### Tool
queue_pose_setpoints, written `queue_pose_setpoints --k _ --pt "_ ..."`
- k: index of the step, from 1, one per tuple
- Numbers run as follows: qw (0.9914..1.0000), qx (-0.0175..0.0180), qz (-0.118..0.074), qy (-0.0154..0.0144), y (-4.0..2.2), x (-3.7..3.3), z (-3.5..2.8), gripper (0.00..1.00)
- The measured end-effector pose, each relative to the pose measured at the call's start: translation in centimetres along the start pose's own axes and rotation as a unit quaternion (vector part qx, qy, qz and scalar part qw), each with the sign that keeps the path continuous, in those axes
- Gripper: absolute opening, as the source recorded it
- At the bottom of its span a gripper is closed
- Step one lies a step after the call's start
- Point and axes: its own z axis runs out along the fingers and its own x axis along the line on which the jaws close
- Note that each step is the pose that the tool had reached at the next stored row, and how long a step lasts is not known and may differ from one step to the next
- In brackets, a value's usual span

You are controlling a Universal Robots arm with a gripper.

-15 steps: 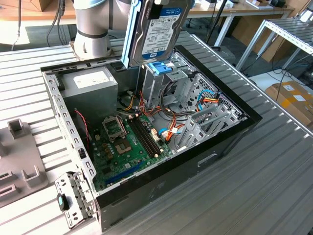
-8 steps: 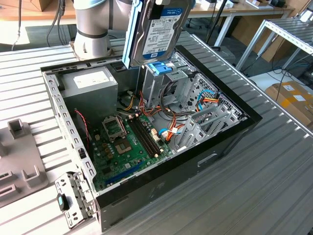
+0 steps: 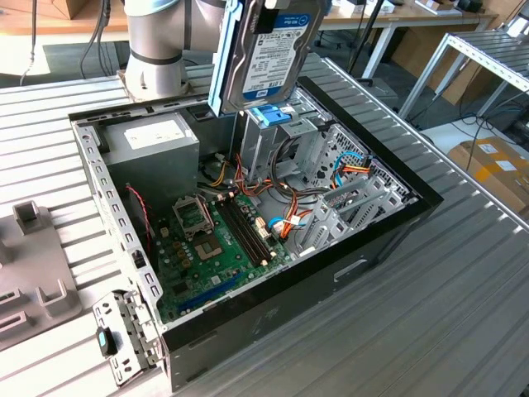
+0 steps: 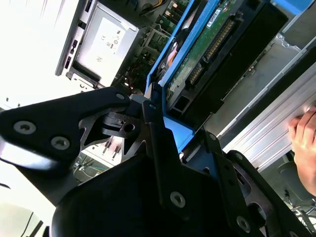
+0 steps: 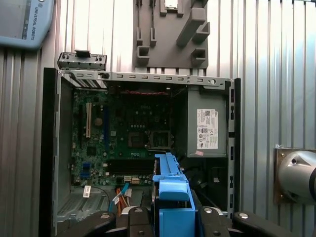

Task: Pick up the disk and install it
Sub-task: 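Pick up the disk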

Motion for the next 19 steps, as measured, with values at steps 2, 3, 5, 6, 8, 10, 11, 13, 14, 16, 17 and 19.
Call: queue_pose_setpoints --k 2,3,5,6,8,10,11,13,14,16,17,19 --pt "1.0 0.0 0.0 0.0 -0.03 0.01 0.0 0.37" --pt "1.0 0.0 0.0 0.0 -0.05 0.03 0.0 0.37" --pt "1.0 0.0 0.0 0.0 -0.09 0.05 0.01 0.37" --pt "1.0 0.0 0.0 0.0 -0.14 0.07 0.01 0.37" --pt "1.0 0.0 0.0 0.0 -0.2 0.11 0.01 0.37" --pt "1.0 0.0 0.0 0.0 -0.27 0.15 0.02 0.37" --pt "1.0 0.0 0.0 0.0 -0.3 0.16 0.02 0.37" --pt "1.0 0.0 0.0 0.0 -0.35 0.18 0.02 0.37" --pt "1.0 0.0 0.0 0.0 -0.37 0.19 0.02 0.37" --pt "1.0 0.0 0.0 0.0 -0.42 0.22 0.03 0.37" --pt "1.0 0.0 0.0 0.0 -0.44 0.23 0.03 0.37" --pt "1.0 0.0 0.0 0.0 -0.48 0.25 0.03 0.37"
